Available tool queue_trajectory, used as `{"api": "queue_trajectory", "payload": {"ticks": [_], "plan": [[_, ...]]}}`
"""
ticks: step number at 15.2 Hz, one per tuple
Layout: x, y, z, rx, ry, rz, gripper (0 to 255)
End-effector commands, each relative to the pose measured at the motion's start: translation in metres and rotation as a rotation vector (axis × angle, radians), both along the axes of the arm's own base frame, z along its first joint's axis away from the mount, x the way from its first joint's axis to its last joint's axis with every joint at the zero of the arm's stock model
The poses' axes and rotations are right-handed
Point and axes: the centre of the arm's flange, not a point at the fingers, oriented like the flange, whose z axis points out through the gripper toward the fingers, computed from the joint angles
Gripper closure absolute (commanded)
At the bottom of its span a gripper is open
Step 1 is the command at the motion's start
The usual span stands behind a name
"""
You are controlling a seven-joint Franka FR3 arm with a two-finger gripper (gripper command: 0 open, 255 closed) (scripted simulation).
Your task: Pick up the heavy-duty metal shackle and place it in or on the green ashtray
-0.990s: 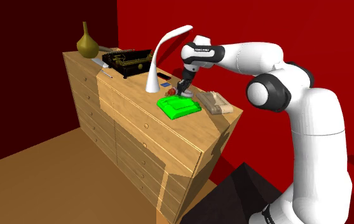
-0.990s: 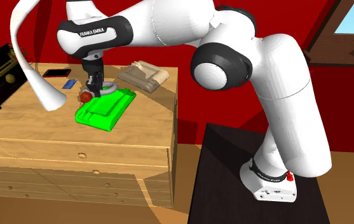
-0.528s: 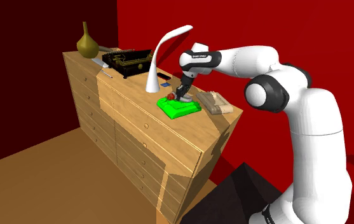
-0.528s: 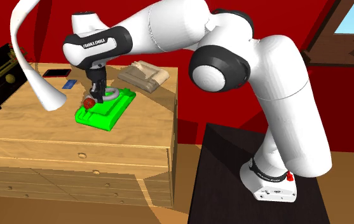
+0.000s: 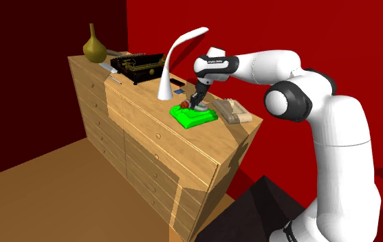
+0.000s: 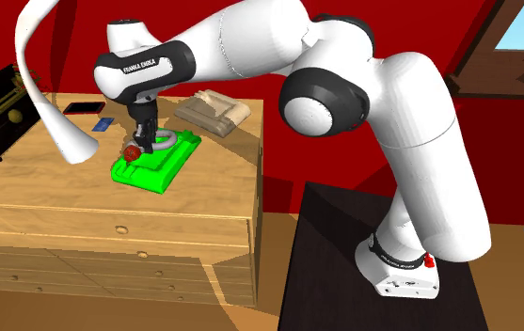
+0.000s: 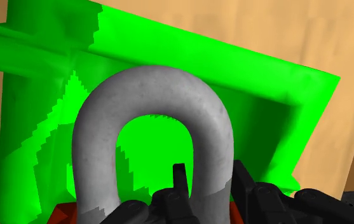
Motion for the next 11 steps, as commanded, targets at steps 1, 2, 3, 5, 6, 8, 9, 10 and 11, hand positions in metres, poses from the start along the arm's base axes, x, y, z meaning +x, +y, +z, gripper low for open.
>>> {"api": "queue_trajectory", "payload": {"ticks": [1, 2, 3, 5, 6, 8, 9, 10, 11], "plan": [[0.000, -0.001, -0.002, -0.001, 0.003, -0.001, 0], [0.000, -0.001, -0.002, -0.001, 0.003, -0.001, 0], [0.000, -0.001, -0.002, -0.001, 0.003, -0.001, 0], [0.000, -0.001, -0.002, -0.001, 0.003, -0.001, 0], [0.000, -0.001, -0.002, -0.001, 0.003, -0.001, 0], [-0.003, -0.004, 0.024, -0.001, 0.003, -0.001, 0], [-0.004, -0.006, 0.037, -0.001, 0.003, -0.001, 0], [-0.005, -0.007, 0.047, -0.001, 0.003, -0.001, 0], [-0.005, -0.007, 0.047, -0.001, 0.003, -0.001, 0]]}}
